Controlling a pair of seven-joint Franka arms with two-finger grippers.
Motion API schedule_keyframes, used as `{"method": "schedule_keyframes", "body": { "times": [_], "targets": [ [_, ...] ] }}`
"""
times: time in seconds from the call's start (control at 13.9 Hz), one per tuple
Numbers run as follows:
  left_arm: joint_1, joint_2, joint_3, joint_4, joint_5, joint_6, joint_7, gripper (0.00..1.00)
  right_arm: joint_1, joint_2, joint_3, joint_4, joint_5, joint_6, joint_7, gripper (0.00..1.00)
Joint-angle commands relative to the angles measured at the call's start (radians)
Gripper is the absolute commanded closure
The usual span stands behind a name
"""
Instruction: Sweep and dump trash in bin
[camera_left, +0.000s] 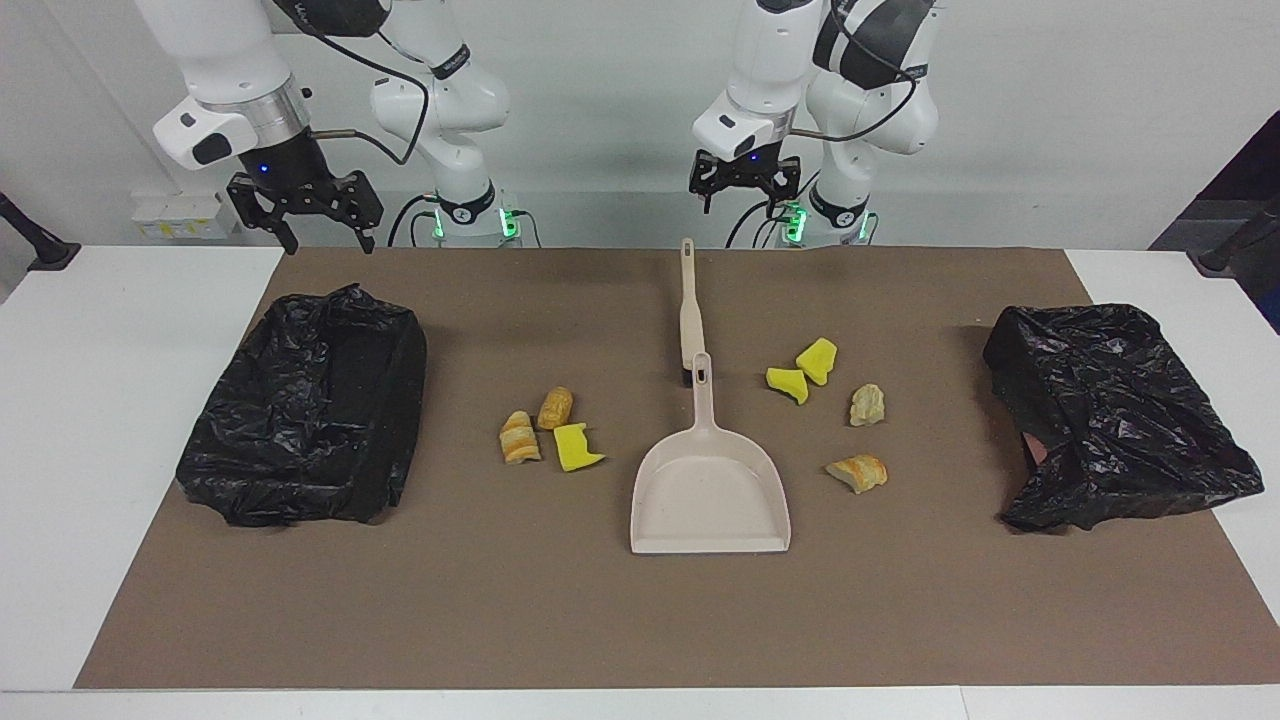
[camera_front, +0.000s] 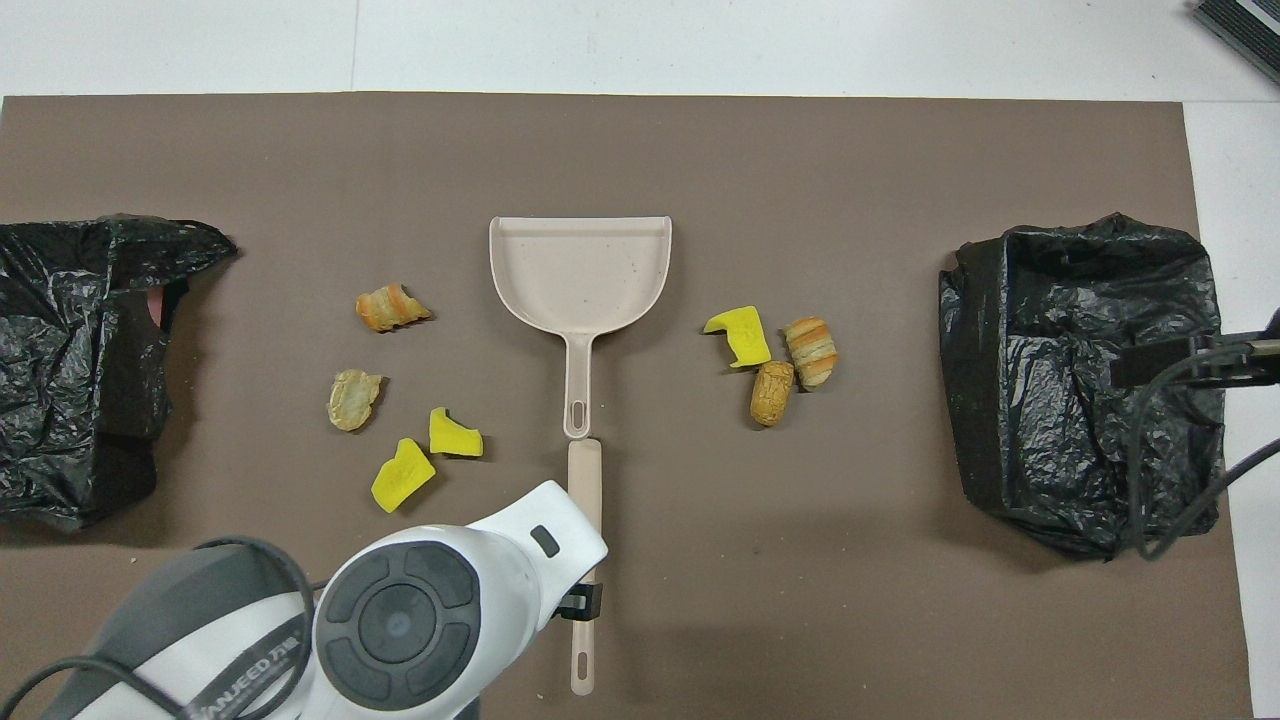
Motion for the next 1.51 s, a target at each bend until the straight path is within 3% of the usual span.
{"method": "schedule_keyframes", "body": {
  "times": [0.0, 0.5, 0.86, 1.08, 1.15, 1.22, 1.44],
  "targets": [
    [-0.070, 0.028, 0.018, -0.089, -0.008, 0.112, -0.037, 0.00, 0.004, -0.016, -0.008, -0.012, -0.008, -0.022, -0.029, 0.00],
    [-0.140, 0.167, 0.016, -0.184, -0.017, 0.372, -0.127, 0.00, 0.002, -0.022, -0.008, -0.020, -0.008, -0.022, -0.029, 0.00],
    [-0.140, 0.168, 0.016, -0.195, -0.033, 0.367, -0.119, 0.01, 0.004, -0.022, -0.008, -0.020, -0.008, -0.022, -0.029, 0.00],
    [-0.142, 0.165, 0.016, -0.204, -0.078, 0.364, -0.120, 0.53, 0.004, -0.022, -0.008, -0.020, -0.010, -0.022, -0.029, 0.00],
    [-0.142, 0.164, 0.016, -0.202, -0.083, 0.357, -0.120, 0.66, 0.002, -0.022, -0.008, -0.020, -0.008, -0.022, -0.029, 0.00],
    [-0.142, 0.162, 0.016, -0.204, -0.083, 0.347, -0.111, 0.72, 0.004, -0.022, -0.008, -0.021, -0.008, -0.022, -0.029, 0.00],
    [-0.159, 0.156, 0.016, -0.209, -0.085, 0.330, -0.110, 0.72, 0.002, -0.022, -0.008, -0.020, -0.008, -0.022, -0.029, 0.00]
  ]
}}
